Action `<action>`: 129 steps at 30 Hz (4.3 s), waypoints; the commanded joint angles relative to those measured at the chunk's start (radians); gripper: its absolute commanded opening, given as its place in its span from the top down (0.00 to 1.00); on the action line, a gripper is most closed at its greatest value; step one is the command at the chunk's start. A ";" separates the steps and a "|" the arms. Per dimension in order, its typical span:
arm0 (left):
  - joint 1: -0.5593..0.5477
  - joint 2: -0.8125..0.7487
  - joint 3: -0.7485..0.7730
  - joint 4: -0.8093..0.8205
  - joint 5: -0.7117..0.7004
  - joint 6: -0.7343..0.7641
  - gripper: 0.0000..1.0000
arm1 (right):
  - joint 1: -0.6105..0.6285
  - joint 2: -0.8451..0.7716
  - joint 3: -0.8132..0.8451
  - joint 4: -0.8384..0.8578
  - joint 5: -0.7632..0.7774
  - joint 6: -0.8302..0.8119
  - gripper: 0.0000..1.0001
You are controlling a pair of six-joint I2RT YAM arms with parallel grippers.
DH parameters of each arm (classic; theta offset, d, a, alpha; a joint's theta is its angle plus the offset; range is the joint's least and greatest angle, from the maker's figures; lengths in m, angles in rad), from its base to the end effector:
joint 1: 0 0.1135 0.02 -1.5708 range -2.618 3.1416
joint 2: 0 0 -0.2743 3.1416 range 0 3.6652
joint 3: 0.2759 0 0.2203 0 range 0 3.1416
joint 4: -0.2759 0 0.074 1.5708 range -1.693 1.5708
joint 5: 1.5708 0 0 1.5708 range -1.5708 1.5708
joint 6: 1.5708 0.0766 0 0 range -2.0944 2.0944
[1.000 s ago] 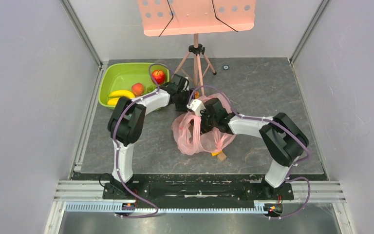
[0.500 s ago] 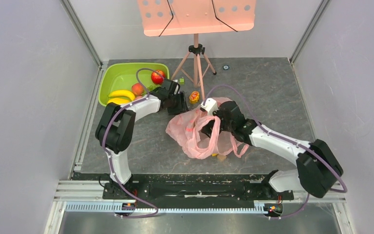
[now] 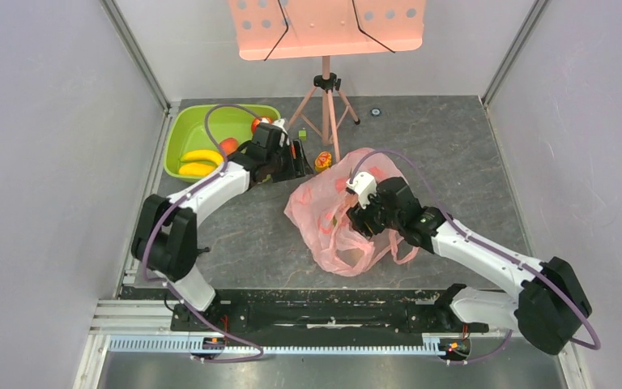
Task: Take the fake fruits out of the plastic bag
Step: Take out the fake fruit from the plastic bag.
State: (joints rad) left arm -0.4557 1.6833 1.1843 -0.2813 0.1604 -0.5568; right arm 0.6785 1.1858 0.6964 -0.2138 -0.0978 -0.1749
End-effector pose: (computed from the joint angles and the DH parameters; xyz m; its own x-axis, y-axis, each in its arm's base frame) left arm 0.3286 -0.1747 0.2321 -0.8197 -0.1792 -0.5440 0.1215 0.8737 -0.4710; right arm 0.1875 0.1608 0.2239 -0.3770 -0.5263 -0.7621 -0.7598 0.6463 -0.0705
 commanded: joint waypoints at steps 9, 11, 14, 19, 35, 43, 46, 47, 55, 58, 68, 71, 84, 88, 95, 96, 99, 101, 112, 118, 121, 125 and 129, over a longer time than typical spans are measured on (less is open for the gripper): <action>0.017 -0.244 -0.009 -0.054 0.013 -0.022 0.22 | 0.001 -0.132 0.112 -0.197 -0.042 0.084 0.54; 0.018 -0.281 -0.015 -0.059 0.014 -0.028 0.21 | 0.001 -0.110 0.154 -0.181 -0.074 0.094 0.54; 0.018 -0.320 -0.021 -0.066 0.016 -0.034 0.21 | 0.001 -0.024 0.237 -0.174 -0.112 0.098 0.55; 0.018 -0.371 -0.046 -0.085 0.007 -0.029 0.21 | 0.002 0.061 0.270 -0.178 -0.150 0.117 0.55; 0.019 -0.533 -0.176 0.048 0.208 -0.180 0.11 | 0.002 -0.319 0.036 -0.088 -0.300 0.154 0.52; 0.015 -0.677 -0.381 0.355 0.338 -0.435 0.00 | 0.003 -0.350 0.007 0.074 -0.334 0.267 0.53; 0.015 -0.727 -0.422 0.375 0.321 -0.470 0.00 | 0.003 -0.348 -0.011 0.152 -0.354 0.316 0.53; 0.014 -0.745 -0.434 0.385 0.311 -0.482 0.00 | 0.003 -0.346 -0.017 0.178 -0.367 0.330 0.53; -0.090 -0.870 -0.521 0.437 0.142 -0.540 0.00 | 0.003 -0.297 -0.050 0.376 -0.405 0.456 0.53; -0.149 -0.898 -0.553 0.468 0.049 -0.544 0.00 | 0.003 -0.284 -0.063 0.447 -0.406 0.510 0.53; -0.290 -0.855 -0.575 0.571 -0.072 -0.550 0.00 | 0.013 -0.235 -0.065 0.560 -0.455 0.593 0.54; -0.318 -0.831 -0.564 0.593 -0.080 -0.548 0.00 | 0.020 -0.215 -0.060 0.562 -0.476 0.599 0.54; -0.382 -0.762 -0.546 0.623 -0.100 -0.552 0.11 | 0.043 -0.204 -0.055 0.591 -0.481 0.602 0.53; -0.394 -0.752 -0.541 0.627 -0.101 -0.558 0.16 | 0.046 -0.197 -0.055 0.602 -0.478 0.607 0.53; -0.408 -0.734 -0.538 0.628 -0.104 -0.568 0.26 | 0.050 -0.188 -0.060 0.602 -0.477 0.603 0.53; -0.408 -0.731 -0.539 0.628 -0.103 -0.573 0.29 | 0.051 -0.189 -0.061 0.601 -0.477 0.602 0.53; -0.411 -0.721 -0.538 0.627 -0.097 -0.584 0.40 | 0.050 -0.191 -0.064 0.592 -0.468 0.594 0.52; -0.414 -0.716 -0.536 0.628 -0.093 -0.590 0.52 | 0.051 -0.191 -0.064 0.583 -0.459 0.586 0.51; -0.416 -0.752 -0.500 0.516 -0.169 -0.531 0.73 | 0.052 -0.220 -0.061 0.519 -0.429 0.528 0.23; -0.389 -0.781 -0.395 0.303 -0.295 -0.432 0.69 | 0.052 -0.287 -0.049 0.432 -0.372 0.458 0.03; -0.334 -0.779 -0.367 0.249 -0.286 -0.411 0.69 | 0.051 -0.320 -0.051 0.402 -0.339 0.437 0.02; -0.206 -0.751 -0.335 0.203 -0.217 -0.396 0.70 | 0.052 -0.353 -0.055 0.371 -0.300 0.418 0.02; -0.045 -0.717 -0.301 0.181 -0.166 -0.368 0.70 | 0.052 -0.365 -0.056 0.329 -0.285 0.403 0.02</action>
State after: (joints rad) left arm -0.6228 0.9367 0.8181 -0.0479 -0.0483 -0.9989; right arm 0.7250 0.8410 0.6258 0.1577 -0.4236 0.2657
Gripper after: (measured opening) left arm 0.697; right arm 0.979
